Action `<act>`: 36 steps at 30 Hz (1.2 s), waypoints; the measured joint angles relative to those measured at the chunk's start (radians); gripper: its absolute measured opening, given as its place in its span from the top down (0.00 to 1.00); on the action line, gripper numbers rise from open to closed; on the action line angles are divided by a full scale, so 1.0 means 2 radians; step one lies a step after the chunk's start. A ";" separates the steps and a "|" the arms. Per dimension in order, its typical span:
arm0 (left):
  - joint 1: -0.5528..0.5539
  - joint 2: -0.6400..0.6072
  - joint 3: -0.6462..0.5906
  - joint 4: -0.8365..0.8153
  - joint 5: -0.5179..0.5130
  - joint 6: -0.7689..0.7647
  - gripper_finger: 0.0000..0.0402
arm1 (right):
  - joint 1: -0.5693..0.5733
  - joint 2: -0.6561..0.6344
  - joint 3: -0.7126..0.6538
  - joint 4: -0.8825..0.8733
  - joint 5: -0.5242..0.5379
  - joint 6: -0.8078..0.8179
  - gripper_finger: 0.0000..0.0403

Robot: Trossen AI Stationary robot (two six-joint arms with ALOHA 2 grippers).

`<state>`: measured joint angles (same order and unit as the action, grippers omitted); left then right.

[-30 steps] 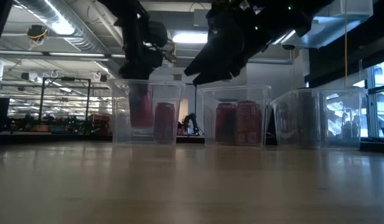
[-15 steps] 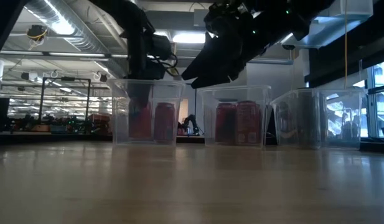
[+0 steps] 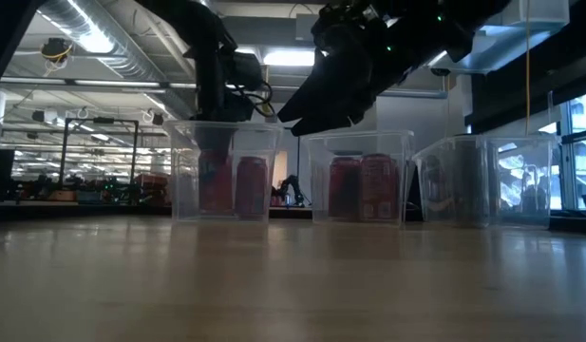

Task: Sort soda cans
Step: Put the top orange soda can into the left transparent bin

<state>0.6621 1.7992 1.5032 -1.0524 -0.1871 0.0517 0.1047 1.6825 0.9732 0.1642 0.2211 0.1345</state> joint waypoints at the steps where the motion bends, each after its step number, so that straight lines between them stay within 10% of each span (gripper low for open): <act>1: 0.000 0.000 0.000 0.001 0.000 0.000 0.21 | 0.000 0.000 0.000 0.000 0.000 0.000 0.11; 17: 0.001 -0.014 0.000 -0.008 -0.001 0.004 0.10 | 0.000 0.000 0.000 0.000 -0.015 0.000 0.11; 36: -0.122 -0.219 0.000 -0.063 0.002 -0.022 0.10 | 0.000 0.000 0.000 0.001 -0.015 0.000 0.11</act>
<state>0.4179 1.3615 1.5036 -1.1785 -0.1827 0.0071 0.1051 1.6833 0.9726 0.1665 0.1905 0.1342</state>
